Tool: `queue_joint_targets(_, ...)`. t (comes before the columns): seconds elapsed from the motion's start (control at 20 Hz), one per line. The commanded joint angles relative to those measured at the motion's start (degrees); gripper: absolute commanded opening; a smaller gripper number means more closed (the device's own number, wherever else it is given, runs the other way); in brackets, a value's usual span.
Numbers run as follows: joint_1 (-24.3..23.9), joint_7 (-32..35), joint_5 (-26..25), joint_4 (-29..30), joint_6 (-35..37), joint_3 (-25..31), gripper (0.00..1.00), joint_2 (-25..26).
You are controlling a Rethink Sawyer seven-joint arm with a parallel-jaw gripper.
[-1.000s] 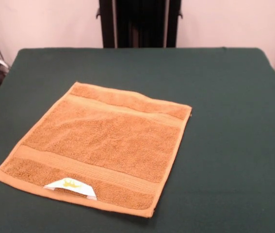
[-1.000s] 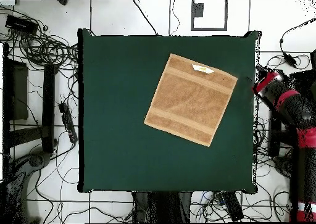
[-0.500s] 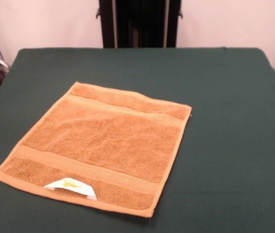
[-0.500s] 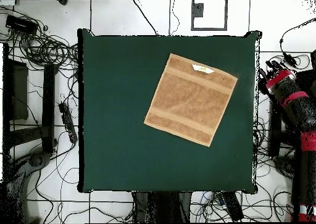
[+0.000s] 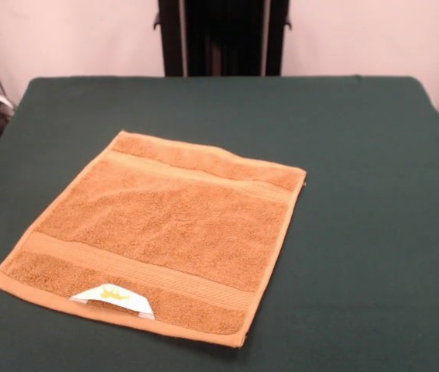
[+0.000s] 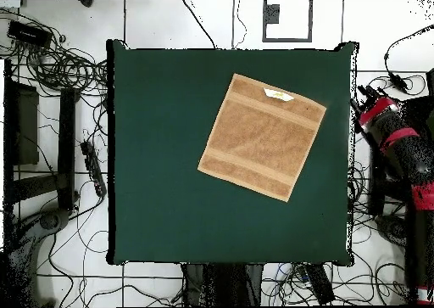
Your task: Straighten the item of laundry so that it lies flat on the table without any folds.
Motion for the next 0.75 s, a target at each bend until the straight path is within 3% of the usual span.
queue_joint_targets(0.05,4.97,32.74,0.24,18.8,-8.92,-12.72,1.0,-12.62)
queue_joint_targets(0.35,12.83,48.24,3.52,27.88,-20.12,-26.08,1.0,-22.81)
queue_joint_targets(0.75,22.32,52.94,6.82,29.51,-28.45,-37.28,1.0,-24.75)
